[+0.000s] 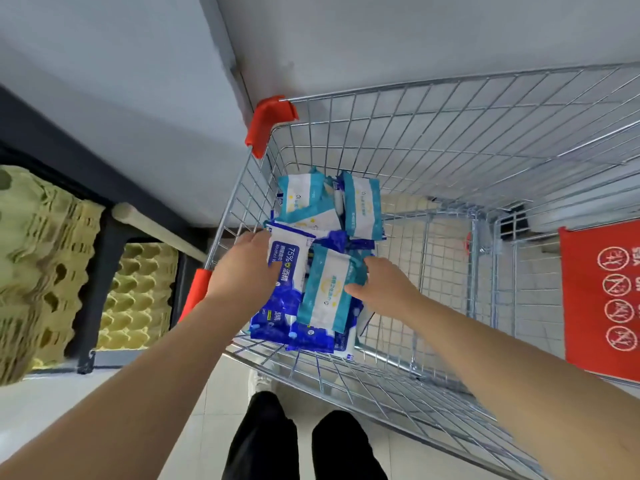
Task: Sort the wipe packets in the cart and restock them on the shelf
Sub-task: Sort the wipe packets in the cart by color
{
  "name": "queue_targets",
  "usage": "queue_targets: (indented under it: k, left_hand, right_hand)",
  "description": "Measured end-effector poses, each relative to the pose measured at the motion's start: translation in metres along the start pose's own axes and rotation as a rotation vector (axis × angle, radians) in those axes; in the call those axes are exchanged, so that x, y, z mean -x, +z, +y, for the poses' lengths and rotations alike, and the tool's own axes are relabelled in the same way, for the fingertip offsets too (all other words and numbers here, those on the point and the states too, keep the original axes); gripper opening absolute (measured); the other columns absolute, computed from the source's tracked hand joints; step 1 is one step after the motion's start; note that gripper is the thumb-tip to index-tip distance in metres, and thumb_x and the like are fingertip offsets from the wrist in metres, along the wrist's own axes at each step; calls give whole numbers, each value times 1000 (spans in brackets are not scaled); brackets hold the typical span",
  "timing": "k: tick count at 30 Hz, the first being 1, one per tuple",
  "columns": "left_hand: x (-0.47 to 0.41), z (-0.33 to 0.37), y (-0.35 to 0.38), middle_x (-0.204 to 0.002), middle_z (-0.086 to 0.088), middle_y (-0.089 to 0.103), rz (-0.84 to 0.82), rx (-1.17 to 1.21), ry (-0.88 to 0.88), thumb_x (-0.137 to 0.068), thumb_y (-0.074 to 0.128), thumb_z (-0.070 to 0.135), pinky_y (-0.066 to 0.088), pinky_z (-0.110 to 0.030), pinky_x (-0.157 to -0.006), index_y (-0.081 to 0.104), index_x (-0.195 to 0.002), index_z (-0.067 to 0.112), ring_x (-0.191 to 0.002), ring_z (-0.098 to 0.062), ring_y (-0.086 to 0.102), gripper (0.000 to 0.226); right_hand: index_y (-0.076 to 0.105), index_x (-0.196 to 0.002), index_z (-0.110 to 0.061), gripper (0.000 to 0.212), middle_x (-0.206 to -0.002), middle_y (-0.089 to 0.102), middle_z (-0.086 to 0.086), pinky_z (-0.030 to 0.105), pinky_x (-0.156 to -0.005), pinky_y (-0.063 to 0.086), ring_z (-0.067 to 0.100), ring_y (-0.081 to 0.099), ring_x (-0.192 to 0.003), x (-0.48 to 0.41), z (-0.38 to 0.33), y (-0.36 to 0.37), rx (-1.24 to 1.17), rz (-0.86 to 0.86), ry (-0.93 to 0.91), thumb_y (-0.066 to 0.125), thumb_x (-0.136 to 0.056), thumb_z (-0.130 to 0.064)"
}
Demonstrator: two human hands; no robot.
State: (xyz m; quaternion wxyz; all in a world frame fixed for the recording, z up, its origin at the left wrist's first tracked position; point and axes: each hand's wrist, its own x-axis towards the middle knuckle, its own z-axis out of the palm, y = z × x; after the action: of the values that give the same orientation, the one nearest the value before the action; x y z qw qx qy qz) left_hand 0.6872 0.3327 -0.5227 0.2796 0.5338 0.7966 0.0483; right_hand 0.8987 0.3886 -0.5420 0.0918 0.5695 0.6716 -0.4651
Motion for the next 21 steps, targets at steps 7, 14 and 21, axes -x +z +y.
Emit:
queue_targets:
  k: [7, 14, 21]
  left_hand:
    - [-17, 46, -26, -126, -3, 55, 150, -281, 166, -96, 46, 30, 43, -37, -92, 51, -128, 17, -113, -23, 52, 35]
    - [-78, 72, -16, -117, -5, 56, -4, -528, 260, -96, 47, 35, 40, -38, -91, 49, -123, 16, -112, -26, 51, 33]
    - [-117, 66, 8, -124, -6, 57, -195, -365, 159, -91, 58, 38, 44, -35, -89, 50, -129, 23, -111, -28, 55, 42]
  right_hand:
    - [56, -124, -7, 35, -124, 59, 10, 38, -92, 48, 26, 55, -111, -4, -10, -47, 273, 357, -194, 53, -94, -26]
    - [48, -133, -17, 43, -123, 56, 7, 42, -89, 50, 28, 56, -110, -61, 1, -55, 292, 378, -129, 53, -93, -33]
    - [55, -120, -12, 28, -107, 64, 11, 40, -77, 54, 28, 62, -91, -109, 28, -46, 37, 213, 77, 47, -97, -26]
